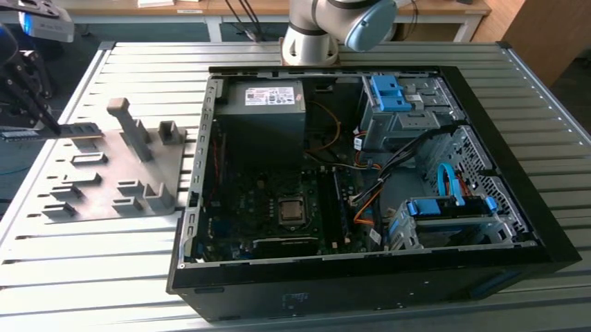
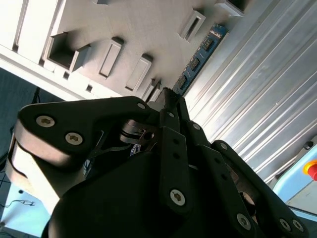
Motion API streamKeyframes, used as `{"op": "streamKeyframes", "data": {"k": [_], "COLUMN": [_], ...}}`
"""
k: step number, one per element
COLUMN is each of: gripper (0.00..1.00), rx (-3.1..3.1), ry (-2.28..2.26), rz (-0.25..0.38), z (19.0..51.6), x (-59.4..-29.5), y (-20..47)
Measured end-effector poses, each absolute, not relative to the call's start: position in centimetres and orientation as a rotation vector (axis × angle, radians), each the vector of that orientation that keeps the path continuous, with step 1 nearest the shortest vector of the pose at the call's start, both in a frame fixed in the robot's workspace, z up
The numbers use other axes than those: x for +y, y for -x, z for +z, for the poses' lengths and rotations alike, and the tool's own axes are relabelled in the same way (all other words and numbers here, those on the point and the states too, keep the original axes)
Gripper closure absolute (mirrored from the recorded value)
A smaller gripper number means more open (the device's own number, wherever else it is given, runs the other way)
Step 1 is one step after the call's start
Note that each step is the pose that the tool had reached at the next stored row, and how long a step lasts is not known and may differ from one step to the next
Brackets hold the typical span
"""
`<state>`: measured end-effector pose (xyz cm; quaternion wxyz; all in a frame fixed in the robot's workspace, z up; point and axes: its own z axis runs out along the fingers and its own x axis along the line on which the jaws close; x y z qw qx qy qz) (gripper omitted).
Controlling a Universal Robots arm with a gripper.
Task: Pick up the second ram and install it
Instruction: 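Pick up the second ram and move it above second insertion slot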
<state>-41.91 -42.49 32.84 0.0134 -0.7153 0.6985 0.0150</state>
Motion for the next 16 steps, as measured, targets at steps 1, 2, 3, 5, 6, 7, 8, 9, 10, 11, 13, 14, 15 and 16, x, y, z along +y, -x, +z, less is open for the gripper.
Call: {"op": "streamKeyframes", "data": {"k": [1,2,3,5,6,7,8,9,10,11,13,14,15,16], "gripper": [0.86,0.86,0.86,0.86,0.86,0.86,0.86,0.86,0.86,0.86,0.86,0.86,0.86,0.86], "rx": [2.176,2.176,2.176,2.176,2.176,2.176,2.175,2.175,2.175,2.175,2.175,2.175,2.175,2.175], "ry": [2.228,2.228,2.228,2.228,2.228,2.228,2.228,2.228,2.227,2.227,2.227,2.227,2.227,2.227], "rz": [0.047,0.047,0.047,0.047,0.047,0.048,0.048,0.048,0.048,0.048,0.049,0.049,0.049,0.050], "z": [33.0,33.1,33.2,33.5,33.6,33.7,33.8,34.0,34.1,34.2,34.5,34.6,34.8,34.9], "x": [-42.5,-42.5,-42.5,-42.5,-42.5,-42.5,-42.5,-42.5,-42.5,-42.5,-42.5,-42.5,-42.5,-42.5], "y": [41.9,41.9,41.9,41.9,41.9,41.9,41.9,41.9,41.9,41.9,41.9,41.9,41.9,41.9]}}
